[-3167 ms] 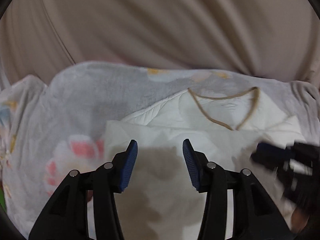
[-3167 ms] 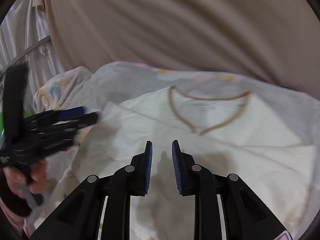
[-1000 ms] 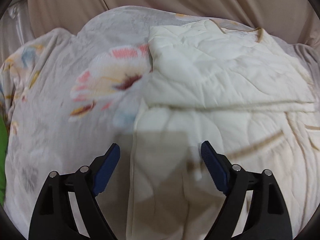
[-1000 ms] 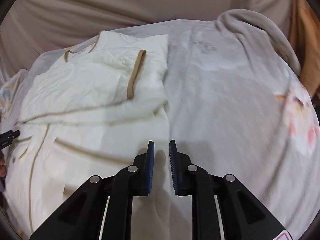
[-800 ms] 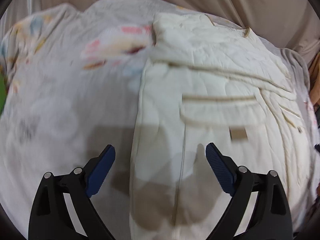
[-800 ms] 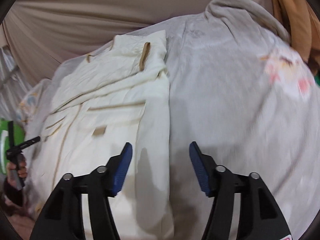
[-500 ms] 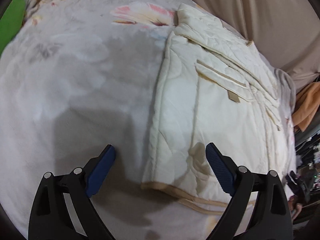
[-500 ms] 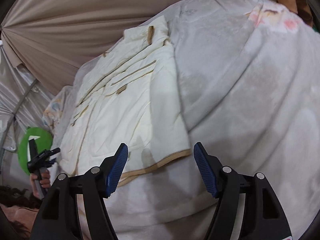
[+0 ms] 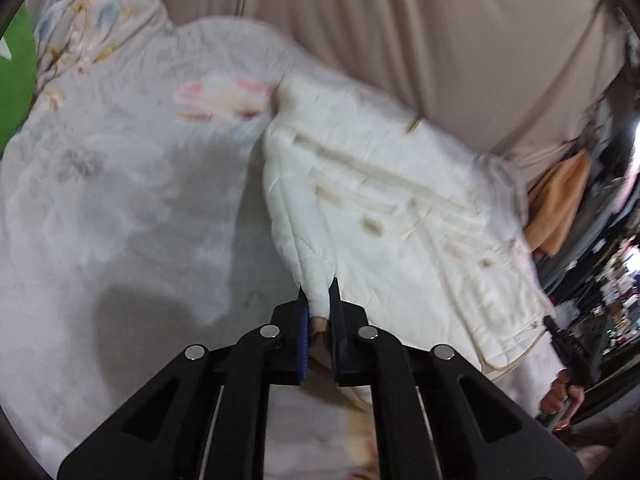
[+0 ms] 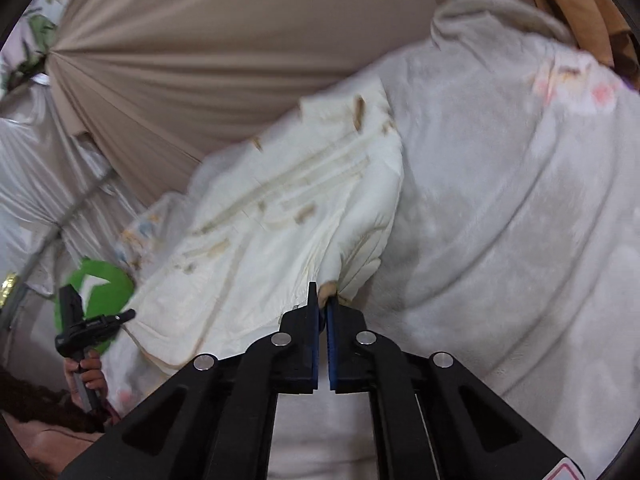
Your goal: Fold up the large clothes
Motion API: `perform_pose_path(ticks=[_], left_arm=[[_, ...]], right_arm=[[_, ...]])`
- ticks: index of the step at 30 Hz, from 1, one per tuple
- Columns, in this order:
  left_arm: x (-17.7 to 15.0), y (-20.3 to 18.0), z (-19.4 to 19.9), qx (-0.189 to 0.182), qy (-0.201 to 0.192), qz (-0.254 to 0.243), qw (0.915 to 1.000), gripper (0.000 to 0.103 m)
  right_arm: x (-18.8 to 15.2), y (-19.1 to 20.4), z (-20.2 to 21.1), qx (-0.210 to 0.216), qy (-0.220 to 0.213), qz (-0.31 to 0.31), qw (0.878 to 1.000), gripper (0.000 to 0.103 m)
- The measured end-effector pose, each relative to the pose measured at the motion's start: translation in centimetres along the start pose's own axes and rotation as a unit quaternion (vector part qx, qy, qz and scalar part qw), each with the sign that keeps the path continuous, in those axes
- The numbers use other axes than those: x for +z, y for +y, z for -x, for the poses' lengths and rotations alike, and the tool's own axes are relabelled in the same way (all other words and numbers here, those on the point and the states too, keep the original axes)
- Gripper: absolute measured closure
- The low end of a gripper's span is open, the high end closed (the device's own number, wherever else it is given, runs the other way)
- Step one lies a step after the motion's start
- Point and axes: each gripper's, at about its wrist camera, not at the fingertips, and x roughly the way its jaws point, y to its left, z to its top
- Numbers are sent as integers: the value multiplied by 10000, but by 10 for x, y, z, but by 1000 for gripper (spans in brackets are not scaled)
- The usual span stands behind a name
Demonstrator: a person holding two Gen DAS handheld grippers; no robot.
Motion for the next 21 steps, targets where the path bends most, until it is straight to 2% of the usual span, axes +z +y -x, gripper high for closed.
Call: perform_pose_path(ticks=[3,5,8,10,13,15,17,19,21], left_arm=[[12,-24,52,-308,-740,-248,9965,96],[28,-40,76,-370,-1172,-456,9914,96],[61,-61,79,-359,-1516,-720,9852,95],[88,-72,60,-316,-1523,-868,9840,95],[132,-85,2,136,-1249,-981,9872,94],[159,-79,-55,571,-842,-936,9904,93],[175,-65,-113,974,-377,-843,9910,91],[183,-47,-163,1271,59,-787,9887,87],[182,-30,-186,1289,333,-607,9892,84]], right_arm=[[9,31,52,293,-828,432,9952,100],[21,51,77,379,-1318,690,9881,100],[48,73,94,443,-1867,993,9764,100],[77,80,84,449,-2018,1115,9720,100],[119,77,41,121,-1883,1268,9738,100],[151,60,-8,-27,-1486,1034,9835,100],[171,37,-58,-217,-1067,784,9910,100],[183,18,-91,-386,-836,609,9939,99],[190,0,-113,-329,-748,312,9962,93]])
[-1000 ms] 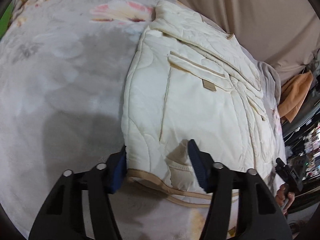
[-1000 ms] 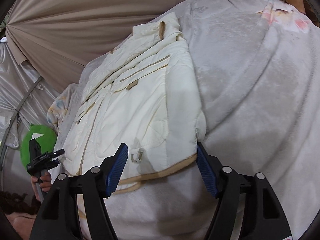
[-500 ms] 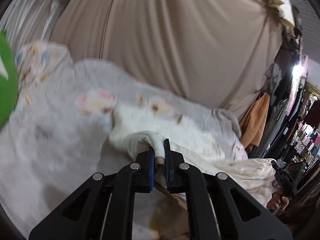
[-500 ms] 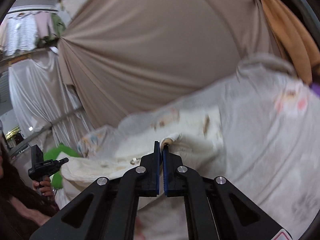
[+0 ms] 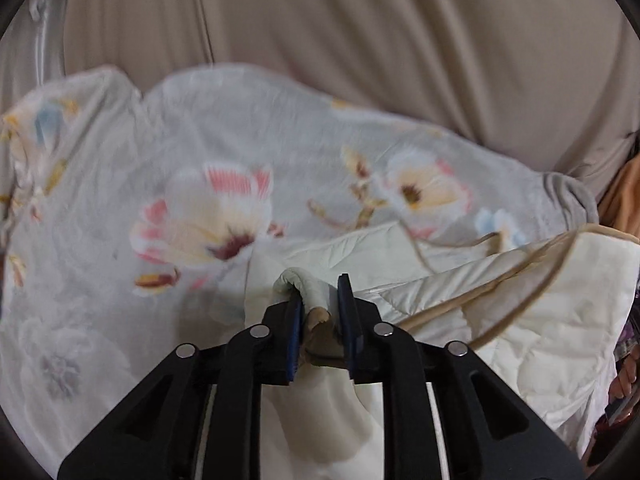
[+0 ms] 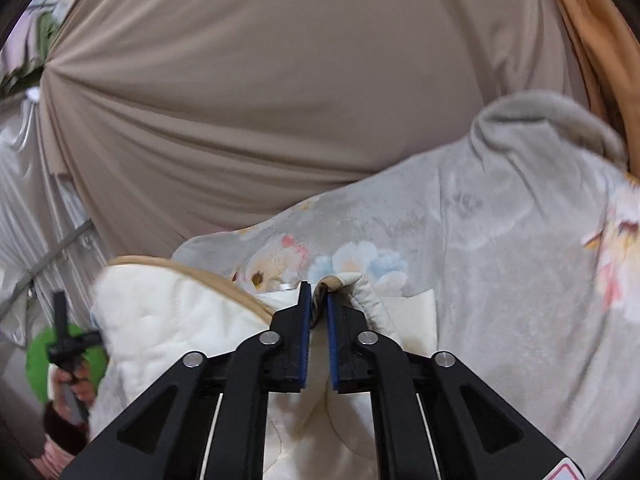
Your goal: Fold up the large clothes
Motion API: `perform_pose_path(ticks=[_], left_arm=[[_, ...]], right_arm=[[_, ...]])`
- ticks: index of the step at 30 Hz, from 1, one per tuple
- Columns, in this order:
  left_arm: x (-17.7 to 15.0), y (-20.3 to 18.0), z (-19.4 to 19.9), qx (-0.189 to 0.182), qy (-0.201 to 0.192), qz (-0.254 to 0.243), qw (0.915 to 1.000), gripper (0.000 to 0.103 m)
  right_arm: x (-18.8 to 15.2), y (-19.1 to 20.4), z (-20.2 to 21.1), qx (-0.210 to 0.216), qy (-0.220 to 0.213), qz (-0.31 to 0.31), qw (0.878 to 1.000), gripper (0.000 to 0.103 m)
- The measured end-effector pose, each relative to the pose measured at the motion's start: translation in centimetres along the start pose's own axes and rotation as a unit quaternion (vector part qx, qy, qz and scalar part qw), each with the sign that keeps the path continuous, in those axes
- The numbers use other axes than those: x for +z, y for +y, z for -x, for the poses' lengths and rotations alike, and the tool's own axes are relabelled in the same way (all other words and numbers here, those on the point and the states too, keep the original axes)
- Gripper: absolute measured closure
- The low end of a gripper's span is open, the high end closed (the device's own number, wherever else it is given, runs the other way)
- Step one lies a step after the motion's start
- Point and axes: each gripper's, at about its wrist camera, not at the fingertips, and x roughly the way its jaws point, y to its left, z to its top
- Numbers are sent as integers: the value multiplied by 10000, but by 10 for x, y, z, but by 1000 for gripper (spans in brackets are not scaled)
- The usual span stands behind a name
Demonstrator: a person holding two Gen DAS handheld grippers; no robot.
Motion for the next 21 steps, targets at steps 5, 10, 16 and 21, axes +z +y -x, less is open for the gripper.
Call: perform_pose_path(ticks=[5,10,16,21], left_arm=[[-16,32,28,-349,-550,539,9964,52],[-19,28,96,10,-1865,153,9823,9],[1,8,9,-29,-530,-62,9986,11],[-9,7,-31,-90,-66,62,9999,27]], right_arm=[[-3,-9,32,-164,-806,106,9966,59],[-16,-2,37,-451,-555,614,9955,39],[-15,6,-31,-746,310,704,9942,38],[-14,3,-85,-1245,875,786,9852,38]])
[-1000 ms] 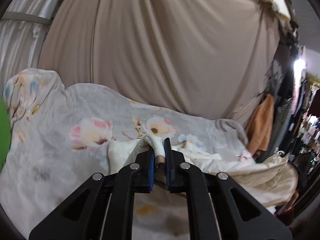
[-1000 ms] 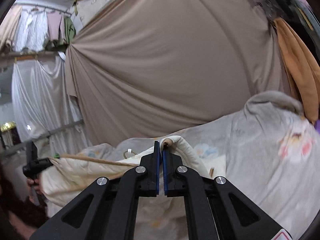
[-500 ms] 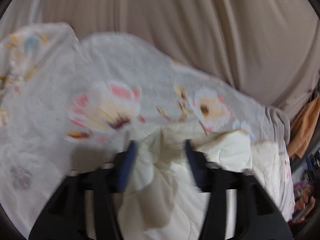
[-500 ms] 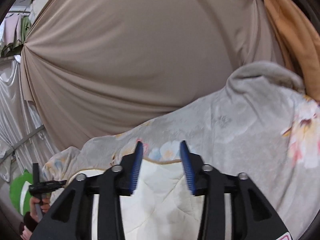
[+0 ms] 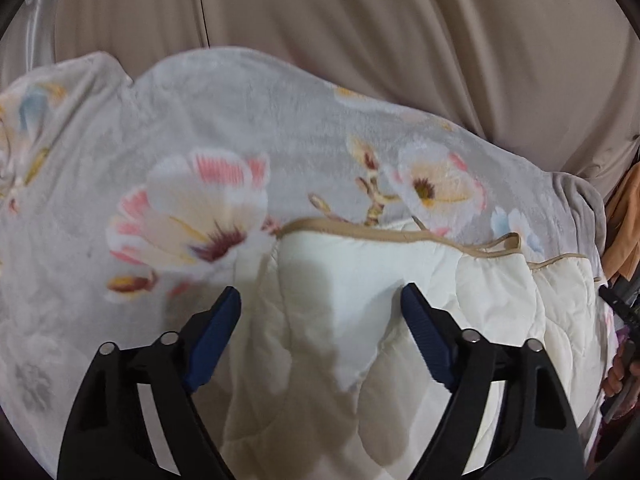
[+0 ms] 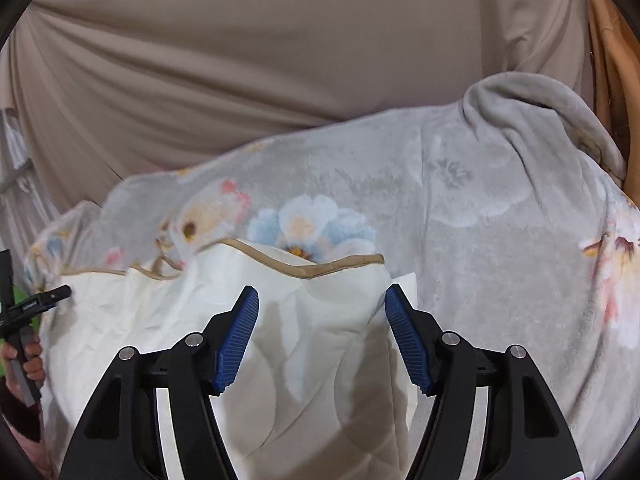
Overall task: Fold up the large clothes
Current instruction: 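Fold the hem over onto the collar with both tools and release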
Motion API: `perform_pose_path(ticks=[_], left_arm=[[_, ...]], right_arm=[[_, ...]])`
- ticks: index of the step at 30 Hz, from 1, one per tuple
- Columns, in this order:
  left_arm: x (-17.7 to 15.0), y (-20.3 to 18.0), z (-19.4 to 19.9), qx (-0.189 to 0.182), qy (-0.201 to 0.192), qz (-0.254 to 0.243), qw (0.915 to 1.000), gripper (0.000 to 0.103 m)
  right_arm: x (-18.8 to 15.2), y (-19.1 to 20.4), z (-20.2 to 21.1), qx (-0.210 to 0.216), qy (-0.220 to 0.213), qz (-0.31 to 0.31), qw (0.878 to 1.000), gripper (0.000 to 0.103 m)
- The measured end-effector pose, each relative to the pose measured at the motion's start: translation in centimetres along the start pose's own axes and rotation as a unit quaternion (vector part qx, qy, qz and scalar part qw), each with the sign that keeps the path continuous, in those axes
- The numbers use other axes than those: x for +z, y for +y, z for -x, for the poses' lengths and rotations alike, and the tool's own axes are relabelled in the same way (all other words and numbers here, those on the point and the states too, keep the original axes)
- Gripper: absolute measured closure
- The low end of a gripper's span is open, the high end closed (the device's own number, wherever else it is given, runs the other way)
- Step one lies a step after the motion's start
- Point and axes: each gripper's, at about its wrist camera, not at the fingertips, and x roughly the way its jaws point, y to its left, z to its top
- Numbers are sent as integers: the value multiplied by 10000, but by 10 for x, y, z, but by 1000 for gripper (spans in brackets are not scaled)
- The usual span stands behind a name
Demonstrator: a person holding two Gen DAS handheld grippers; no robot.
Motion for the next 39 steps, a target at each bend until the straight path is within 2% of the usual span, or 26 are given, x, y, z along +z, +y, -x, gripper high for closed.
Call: perform_pose_path(ticks=[1,2,3,4,5,6,7,10,11,13,15,18,20,21,22,23,24,26,28,30,32,34,35,36,38,39], left_arm=[[-2,0,-2,-45,17,16,10000,31],[-3,-1,-2,-37,11,-16,10000,35],[-4,-4,-4,11,16,-87,10000,48],[-7,-5,-4,22,42,-174,9998,71],[-8,-6,-2,-63,76,-173,9998,85],[-10,-4,5,-194,58,-124,9997,92],[-11,-2,17,-311,-71,-82,9995,94],[-15,-1,73,-802,-606,-132,9949,95],[-22,-2,105,-1078,-907,-271,9897,95],[-37,-3,151,-1259,-1327,-519,9818,95],[-60,-1,198,-1446,-1700,-635,9727,95],[-90,-1,243,-1550,-2214,-721,9601,94],[-92,-3,244,-1435,-2355,-669,9589,94],[-87,-3,234,-1301,-2284,-640,9627,94],[-76,-4,212,-1077,-2047,-576,9712,94],[-65,-3,192,-945,-1786,-547,9778,94],[-55,-2,163,-710,-1451,-500,9856,94],[-40,0,98,-228,-732,-521,9957,93],[-35,5,43,29,-107,-489,9987,91],[-40,8,2,358,227,-463,9980,85],[-51,9,-11,476,226,-470,9975,72],[-59,8,-12,746,15,-510,9959,48],[-62,8,-10,874,-79,-518,9948,44],[-64,12,-8,848,-119,-446,9953,42],[-63,19,8,707,-154,-249,9971,42],[-59,22,20,664,-223,-184,9974,44]], right_arm=[[-1,3,-7,-66,89,83,9999,40],[-3,5,-11,-73,114,147,9998,55],[-6,7,-12,-87,99,223,9997,85],[-9,9,-14,-56,164,326,9993,94],[-11,10,-14,43,209,326,9992,95],[-13,10,-10,184,143,299,9993,96],[-15,12,-3,321,56,323,9989,97],[-15,15,55,954,-685,344,9925,98],[-16,14,90,1388,-1113,372,9833,98],[-27,16,149,1740,-1824,677,9653,98],[-47,20,199,1725,-2339,1015,9515,99],[-83,23,249,1845,-2851,1358,9307,99],[-96,24,262,1872,-3112,1508,9194,99],[-95,22,260,1803,-3157,1461,9200,99],[-89,18,251,1729,-3111,1344,9248,99],[-77,10,230,1619,-2909,1133,9361,99],[-65,3,206,1467,-2664,934,9480,99],[-45,-13,147,1166,-1953,546,9723,99],[-37,-23,83,816,-1220,303,9887,99],[-38,-26,34,337,-619,273,9971,99],[-47,-31,-12,1,31,194,9998,97],[-55,-33,-31,-5,297,146,9995,95],[-56,-34,-31,-40,348,134,9993,94],[-55,-33,-27,-79,332,133,9993,90],[-51,-30,-12,-280,209,139,9993,82],[-46,-30,-1,-385,82,127,9991,82]])
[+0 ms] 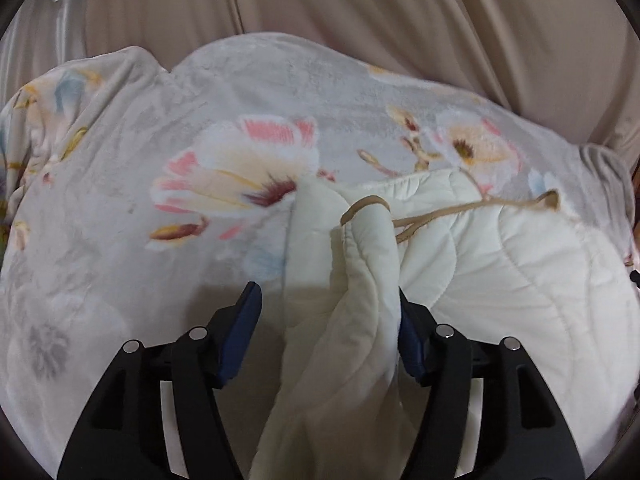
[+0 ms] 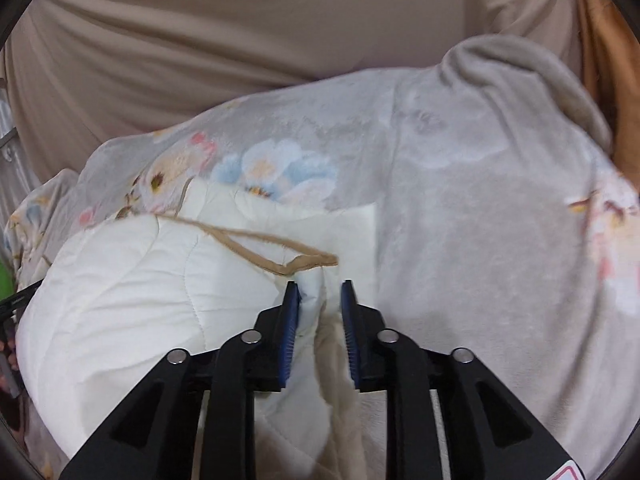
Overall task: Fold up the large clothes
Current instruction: 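Fold the hem over onto the collar with both tools and release, then smooth the folded jacket edge with both tools open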
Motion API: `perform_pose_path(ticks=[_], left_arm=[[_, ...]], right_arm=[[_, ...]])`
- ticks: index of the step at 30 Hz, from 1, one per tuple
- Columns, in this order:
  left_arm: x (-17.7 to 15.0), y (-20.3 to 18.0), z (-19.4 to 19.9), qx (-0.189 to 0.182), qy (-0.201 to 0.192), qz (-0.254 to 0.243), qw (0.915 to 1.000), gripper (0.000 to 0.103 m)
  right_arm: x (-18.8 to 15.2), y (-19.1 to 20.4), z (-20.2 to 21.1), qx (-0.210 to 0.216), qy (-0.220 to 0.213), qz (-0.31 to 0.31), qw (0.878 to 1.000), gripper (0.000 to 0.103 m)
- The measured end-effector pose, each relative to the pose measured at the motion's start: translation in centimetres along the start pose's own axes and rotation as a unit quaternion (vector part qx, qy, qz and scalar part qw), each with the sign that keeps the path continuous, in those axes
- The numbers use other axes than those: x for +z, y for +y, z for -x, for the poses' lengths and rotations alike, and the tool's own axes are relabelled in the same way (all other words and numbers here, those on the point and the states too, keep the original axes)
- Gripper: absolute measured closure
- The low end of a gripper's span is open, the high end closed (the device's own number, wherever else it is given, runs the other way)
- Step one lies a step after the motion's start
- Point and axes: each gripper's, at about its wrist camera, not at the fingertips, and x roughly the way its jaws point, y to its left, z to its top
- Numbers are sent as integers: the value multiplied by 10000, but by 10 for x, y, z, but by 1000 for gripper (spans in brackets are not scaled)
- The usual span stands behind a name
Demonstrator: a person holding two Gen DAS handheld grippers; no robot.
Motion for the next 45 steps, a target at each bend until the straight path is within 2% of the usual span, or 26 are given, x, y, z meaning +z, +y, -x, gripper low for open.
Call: perform_pose_path(ticks=[1,2,3,5,7,8,10,12,14,17,21,24,26,28,29,30,31,32,35,37,39,42,45], left_arm=[[5,-1,18,-85,-172,8,9998,45],[13,-3,29,-148,-335,-38,9993,45],[20,-10,44,-247,-536,-143,9982,44],[30,-34,70,-564,-861,-428,9938,44],[32,-63,75,-1039,-837,-740,9883,37],[30,-82,68,-1266,-688,-937,9851,36],[19,-113,43,-1354,-353,-1303,9816,35],[8,-135,6,-1143,-20,-1578,9808,36],[4,-136,-28,-873,147,-1645,9824,34],[13,-123,-52,-699,-22,-1530,9857,30],[26,-108,-75,-982,181,-1175,9880,29],[36,-95,-94,-858,296,-894,9919,29],[40,-84,-97,-920,378,-668,9928,31],[41,-77,-86,-730,257,-654,9949,32],[43,-73,-79,-649,172,-660,9956,33],[45,-69,-71,-537,57,-661,9963,32],[48,-65,-64,-451,-64,-638,9969,31],[53,-61,-62,-372,-122,-609,9974,31],[66,-55,-76,-140,42,-523,9985,31],[67,-52,-100,72,405,-481,9980,31],[64,-48,-112,150,551,-448,9974,31],[60,-46,-114,213,473,-459,9976,31],[59,-47,-118,261,520,-509,9970,30]], right_arm=[[5,1,13,-59,-161,-52,9998,80],[12,5,31,19,-384,-106,9992,76],[22,7,40,156,-515,-115,9985,76],[40,34,56,694,-668,139,9953,76],[50,69,51,1011,-629,534,9915,76],[51,97,42,1285,-522,823,9869,76],[44,141,16,1517,-261,1328,9791,77],[33,169,-14,1528,68,1768,9723,87],[22,182,-50,1389,440,1992,9691,87],[24,169,-80,1405,694,1670,9734,88],[41,135,-113,981,894,1159,9844,91],[44,111,-134,1252,1179,575,9834,103],[43,107,-137,1294,1289,474,9820,103],[46,110,-138,1236,1403,566,9807,102],[48,114,-133,1101,1423,673,9814,100],[52,123,-125,872,1357,832,9834,86],[56,131,-117,774,1232,956,9847,84],[63,147,-105,862,1021,1110,9848,83],[82,203,-99,1683,918,1311,9727,82],[86,242,-120,1858,1166,1523,9637,81],[85,272,-153,1813,1427,1525,9610,81],[79,297,-203,2000,1992,1293,9506,83],[72,301,-219,1724,2111,1544,9497,102]])
